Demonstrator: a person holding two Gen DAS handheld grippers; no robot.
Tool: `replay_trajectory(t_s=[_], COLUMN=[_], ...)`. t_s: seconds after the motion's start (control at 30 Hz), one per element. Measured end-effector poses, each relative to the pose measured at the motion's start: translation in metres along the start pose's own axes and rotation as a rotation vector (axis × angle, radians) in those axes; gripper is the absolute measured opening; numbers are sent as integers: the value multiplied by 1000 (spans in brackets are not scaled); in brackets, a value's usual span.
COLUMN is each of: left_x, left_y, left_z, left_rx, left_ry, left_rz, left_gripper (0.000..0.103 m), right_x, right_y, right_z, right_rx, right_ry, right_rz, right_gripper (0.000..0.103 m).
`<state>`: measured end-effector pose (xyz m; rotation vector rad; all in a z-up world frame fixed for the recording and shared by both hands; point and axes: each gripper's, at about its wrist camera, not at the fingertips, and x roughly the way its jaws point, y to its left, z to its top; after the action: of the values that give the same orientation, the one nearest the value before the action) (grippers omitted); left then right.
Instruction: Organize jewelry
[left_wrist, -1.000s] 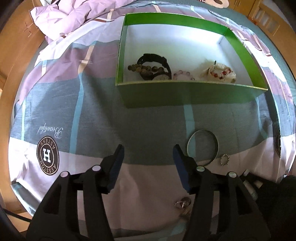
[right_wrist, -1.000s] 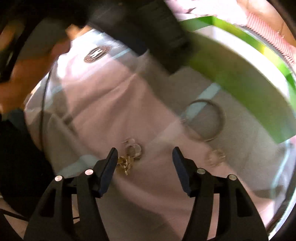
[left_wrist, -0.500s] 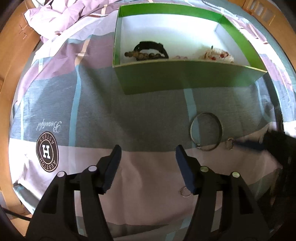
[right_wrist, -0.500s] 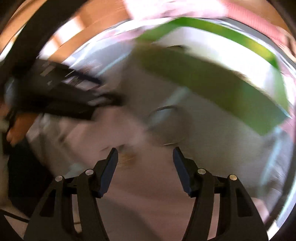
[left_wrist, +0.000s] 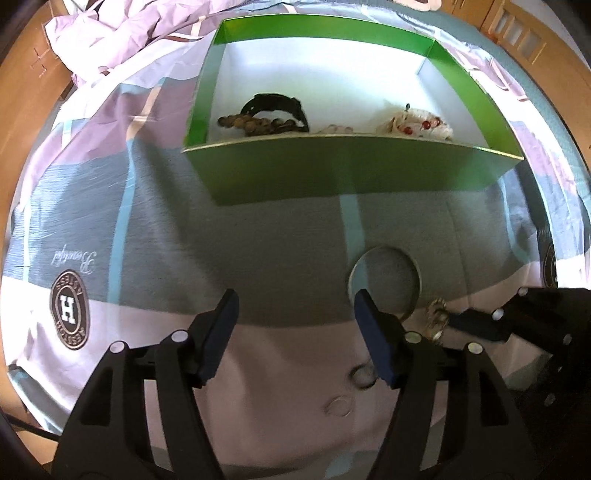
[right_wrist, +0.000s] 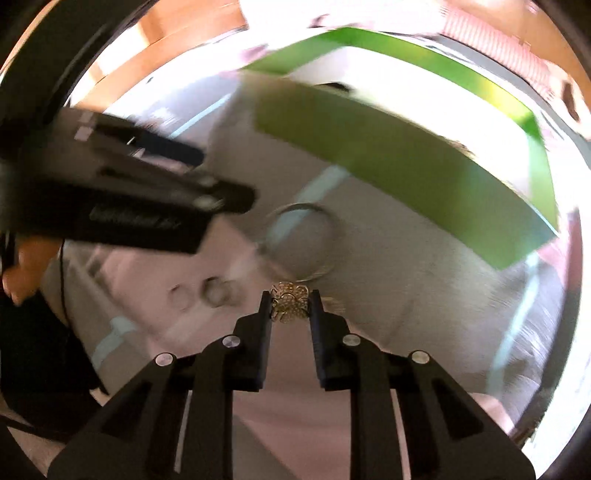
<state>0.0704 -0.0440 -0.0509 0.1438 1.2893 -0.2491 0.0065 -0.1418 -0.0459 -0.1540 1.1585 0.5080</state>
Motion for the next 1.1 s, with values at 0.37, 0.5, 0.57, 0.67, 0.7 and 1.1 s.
replay_trajectory(t_s=[0.37, 0.5, 0.57, 0.67, 0.7, 1.1], left_x=[26, 29, 30, 30, 31, 25], left_y=[-28, -38, -39, -44, -44, -54], left_z=[1, -4, -4, -4, -3, -1], left_rx=[61, 78, 78, 68, 65, 91], left_ry=[20, 28, 27, 32, 33, 15], left_rz=[85, 102, 102, 102, 100, 62], left_gripper=[66, 66, 66, 66, 66, 21], right_x=[3, 1, 0, 2, 2, 9], right_y=[-21, -25, -29, -31, -31, -30], right_z=[-1, -3, -5, -4, -4, -2], right_rx=[119, 115, 115, 112, 110, 101], right_ry=[0, 0, 2, 9, 12, 17], right_rz=[-54, -56, -59, -60, -61, -70], right_gripper=[20, 20, 20, 20, 20, 20])
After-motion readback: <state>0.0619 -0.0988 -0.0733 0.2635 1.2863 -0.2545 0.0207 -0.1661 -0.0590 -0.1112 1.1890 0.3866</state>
